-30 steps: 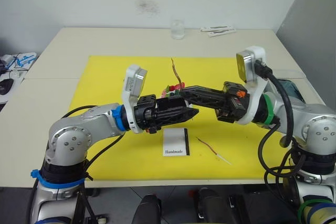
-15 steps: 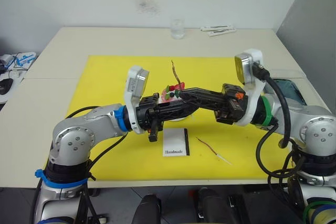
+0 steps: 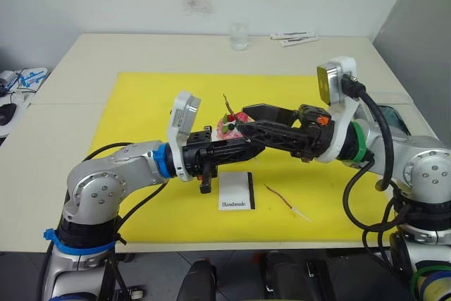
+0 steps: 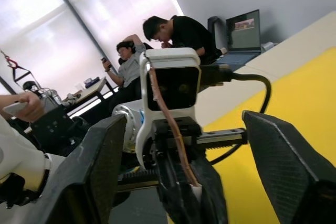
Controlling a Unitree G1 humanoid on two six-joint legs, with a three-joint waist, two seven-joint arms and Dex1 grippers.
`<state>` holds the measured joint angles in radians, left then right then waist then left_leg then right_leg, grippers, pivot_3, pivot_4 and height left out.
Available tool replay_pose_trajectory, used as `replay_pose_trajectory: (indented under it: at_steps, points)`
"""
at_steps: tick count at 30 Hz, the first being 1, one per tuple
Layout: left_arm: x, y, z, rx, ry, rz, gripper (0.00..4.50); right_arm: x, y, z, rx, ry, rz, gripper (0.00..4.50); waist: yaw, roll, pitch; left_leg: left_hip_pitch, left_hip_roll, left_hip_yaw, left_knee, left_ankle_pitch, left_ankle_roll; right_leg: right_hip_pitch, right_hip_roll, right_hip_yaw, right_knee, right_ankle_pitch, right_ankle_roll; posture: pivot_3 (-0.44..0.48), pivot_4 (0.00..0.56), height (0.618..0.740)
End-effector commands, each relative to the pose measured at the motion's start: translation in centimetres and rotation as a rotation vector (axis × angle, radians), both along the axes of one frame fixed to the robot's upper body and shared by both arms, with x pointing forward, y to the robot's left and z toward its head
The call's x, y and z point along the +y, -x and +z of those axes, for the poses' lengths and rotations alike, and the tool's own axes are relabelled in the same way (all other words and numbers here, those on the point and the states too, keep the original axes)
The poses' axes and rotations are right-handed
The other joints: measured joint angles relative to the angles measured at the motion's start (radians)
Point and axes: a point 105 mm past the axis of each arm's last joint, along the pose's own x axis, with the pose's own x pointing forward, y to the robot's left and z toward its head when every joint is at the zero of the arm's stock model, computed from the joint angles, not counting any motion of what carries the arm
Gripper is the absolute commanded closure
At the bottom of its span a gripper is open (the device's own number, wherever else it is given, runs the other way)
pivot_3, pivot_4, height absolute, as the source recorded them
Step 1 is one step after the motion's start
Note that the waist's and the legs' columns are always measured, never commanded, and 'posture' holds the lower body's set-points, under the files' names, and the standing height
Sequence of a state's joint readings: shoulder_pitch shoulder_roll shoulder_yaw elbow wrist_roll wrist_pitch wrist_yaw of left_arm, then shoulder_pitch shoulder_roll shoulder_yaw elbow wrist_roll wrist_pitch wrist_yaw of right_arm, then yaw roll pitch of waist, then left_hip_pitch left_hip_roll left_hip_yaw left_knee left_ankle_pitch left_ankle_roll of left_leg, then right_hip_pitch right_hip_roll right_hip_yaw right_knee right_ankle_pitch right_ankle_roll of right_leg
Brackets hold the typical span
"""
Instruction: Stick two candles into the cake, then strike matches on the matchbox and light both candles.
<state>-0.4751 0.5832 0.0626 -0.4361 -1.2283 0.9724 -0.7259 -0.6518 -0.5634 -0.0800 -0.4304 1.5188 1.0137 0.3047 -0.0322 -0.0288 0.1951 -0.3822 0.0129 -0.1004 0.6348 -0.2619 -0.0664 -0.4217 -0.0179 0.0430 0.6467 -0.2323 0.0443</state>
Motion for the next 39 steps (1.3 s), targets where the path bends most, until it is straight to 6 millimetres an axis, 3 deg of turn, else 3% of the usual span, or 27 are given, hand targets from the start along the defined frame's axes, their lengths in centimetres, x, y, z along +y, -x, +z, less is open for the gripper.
replay_pose_trajectory:
  at_steps: [1,5,11,18,21,27,39]
  points:
    - [0.1,0.8,0.7,-0.032,0.004,-0.022,4.5,-1.0,0.0,1.2,-0.061,-0.028,-0.034,1.01,0.0,0.0,0.0,0.0,0.0,0.0,0.0,0.0,0.0,0.0,0.0,0.0,0.0,0.0,0.0,0.0,0.15,0.74]
    - [1.0,1.2,0.7,-0.018,-0.023,-0.004,4.5,-2.5,0.0,1.1,-0.085,0.005,-0.087,1.01,0.0,0.0,0.0,0.0,0.0,0.0,0.0,0.0,0.0,0.0,0.0,0.0,0.0,0.0,0.0,0.0,0.15,0.74]
    - [3.7,0.3,1.5,-0.042,-0.052,0.15,4.5,-4.1,1.0,-0.6,-0.191,0.185,-0.13,1.01,0.001,0.0,0.0,0.0,0.0,0.0,0.0,0.0,0.0,0.0,0.0,0.0,0.0,0.0,0.0,0.0,0.15,0.74]
    - [8.8,-3.6,1.2,-0.074,-0.129,0.459,4.5,-4.4,1.7,-2.2,-0.271,0.279,-0.146,1.01,0.0,0.0,0.0,0.001,0.0,0.0,0.0,0.0,0.0,0.0,0.0,0.0,0.0,0.0,0.0,0.0,0.15,0.74]
    - [9.8,-5.5,1.0,-0.099,-0.145,0.523,4.5,-3.9,1.5,-2.5,-0.303,0.293,-0.159,1.01,0.001,0.0,0.0,0.001,0.0,0.0,0.0,0.0,0.0,0.0,0.0,0.0,0.0,0.0,0.001,0.0,0.15,0.74]
    - [8.7,-8.2,0.5,-0.128,-0.13,0.513,4.5,-2.8,1.3,-3.3,-0.373,0.336,-0.155,1.01,0.004,0.0,0.0,0.0,-0.001,0.0,0.001,0.0,0.0,0.0,0.0,0.0,-0.001,0.001,0.002,0.0,0.15,0.74]
    - [6.7,-10.4,-0.8,-0.152,-0.126,0.446,4.5,-2.2,0.6,-3.6,-0.433,0.357,-0.204,1.01,0.002,0.0,0.0,0.0,-0.001,0.0,0.001,0.0,0.0,0.0,-0.001,0.0,0.0,0.001,0.001,0.0,0.15,0.74]
